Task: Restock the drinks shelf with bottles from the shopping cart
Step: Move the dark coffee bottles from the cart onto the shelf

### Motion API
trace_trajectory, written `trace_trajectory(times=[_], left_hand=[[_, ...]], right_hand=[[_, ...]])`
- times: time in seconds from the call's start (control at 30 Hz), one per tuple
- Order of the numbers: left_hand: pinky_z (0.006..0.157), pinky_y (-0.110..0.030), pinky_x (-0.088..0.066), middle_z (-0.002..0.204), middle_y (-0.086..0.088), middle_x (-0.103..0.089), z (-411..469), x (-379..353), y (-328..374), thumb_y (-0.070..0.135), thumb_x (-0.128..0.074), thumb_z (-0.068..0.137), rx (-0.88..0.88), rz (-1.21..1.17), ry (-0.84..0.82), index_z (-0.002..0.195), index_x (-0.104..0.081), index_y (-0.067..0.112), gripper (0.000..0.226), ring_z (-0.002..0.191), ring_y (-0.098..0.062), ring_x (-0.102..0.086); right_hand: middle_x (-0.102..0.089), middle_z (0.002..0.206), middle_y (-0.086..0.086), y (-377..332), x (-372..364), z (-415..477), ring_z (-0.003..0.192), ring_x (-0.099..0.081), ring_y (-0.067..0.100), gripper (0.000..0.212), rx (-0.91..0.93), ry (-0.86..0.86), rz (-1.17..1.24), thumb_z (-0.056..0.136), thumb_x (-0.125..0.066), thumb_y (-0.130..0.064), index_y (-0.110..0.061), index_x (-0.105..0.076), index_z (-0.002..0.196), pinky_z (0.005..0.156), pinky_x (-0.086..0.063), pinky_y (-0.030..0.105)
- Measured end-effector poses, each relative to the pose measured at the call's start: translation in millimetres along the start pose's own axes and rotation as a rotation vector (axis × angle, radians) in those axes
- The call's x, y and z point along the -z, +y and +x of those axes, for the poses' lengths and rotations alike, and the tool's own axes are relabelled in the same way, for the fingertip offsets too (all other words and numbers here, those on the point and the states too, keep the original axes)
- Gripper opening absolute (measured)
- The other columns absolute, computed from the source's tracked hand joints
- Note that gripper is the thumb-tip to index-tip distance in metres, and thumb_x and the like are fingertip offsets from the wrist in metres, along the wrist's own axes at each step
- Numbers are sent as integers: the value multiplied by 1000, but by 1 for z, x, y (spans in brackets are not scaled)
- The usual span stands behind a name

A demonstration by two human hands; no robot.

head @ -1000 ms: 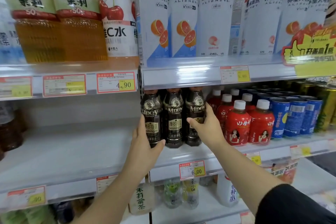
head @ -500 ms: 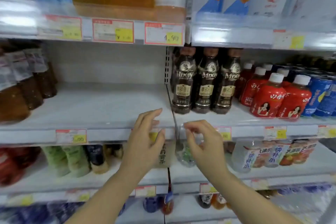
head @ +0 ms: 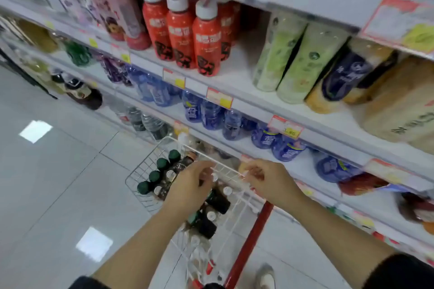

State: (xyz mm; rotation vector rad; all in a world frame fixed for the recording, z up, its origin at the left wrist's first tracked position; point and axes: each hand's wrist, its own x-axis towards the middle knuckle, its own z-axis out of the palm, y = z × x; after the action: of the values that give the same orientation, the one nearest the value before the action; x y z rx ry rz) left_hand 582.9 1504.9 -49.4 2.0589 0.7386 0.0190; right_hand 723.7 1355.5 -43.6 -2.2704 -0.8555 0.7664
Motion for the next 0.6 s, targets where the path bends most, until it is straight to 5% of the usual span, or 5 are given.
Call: trace_trajectory(times=[0.2, 0.33, 0.47, 0.6], left_hand=[[77, -25, -45, 112, -2, -62, 19, 24, -132, 10, -54, 89, 268, 91, -5, 118, -61, 19, 31, 93, -17, -58], [90, -35, -46, 128, -7, -54, 44, 11, -197, 14, -56, 88, 382, 158, -24, 129, -51, 23, 43, 110, -25, -55], [87, -30, -43, 133, -8, -49, 70, -14, -231, 22, -60, 86, 442, 175, -108, 138, -38, 22, 56, 112, -27, -54], [80, -38, -51, 113, -8, -62, 84, -38, -248, 39, -60, 80, 469, 295, -156, 136, -38, 24, 62, 103, -30, -54]], right_hand=[[-60, 122, 6, 27, -90, 63, 111, -56, 24, 40, -165, -197, -209, 86, -60, -24, -19, -55, 126, 90, -46, 31], [-36, 147, 6, 57, -124, 89, 133, -35, 25, 57, -242, -276, -360, 91, -54, -28, -18, -34, 143, 104, -33, 32], [-33, 147, 4, 76, -140, 102, 133, -27, 27, 59, -247, -165, -532, 89, -56, -29, -18, -33, 143, 106, -27, 33], [-40, 144, 2, 81, -148, 104, 133, -25, 27, 61, -245, -88, -551, 87, -59, -30, -18, -35, 141, 105, -24, 33]])
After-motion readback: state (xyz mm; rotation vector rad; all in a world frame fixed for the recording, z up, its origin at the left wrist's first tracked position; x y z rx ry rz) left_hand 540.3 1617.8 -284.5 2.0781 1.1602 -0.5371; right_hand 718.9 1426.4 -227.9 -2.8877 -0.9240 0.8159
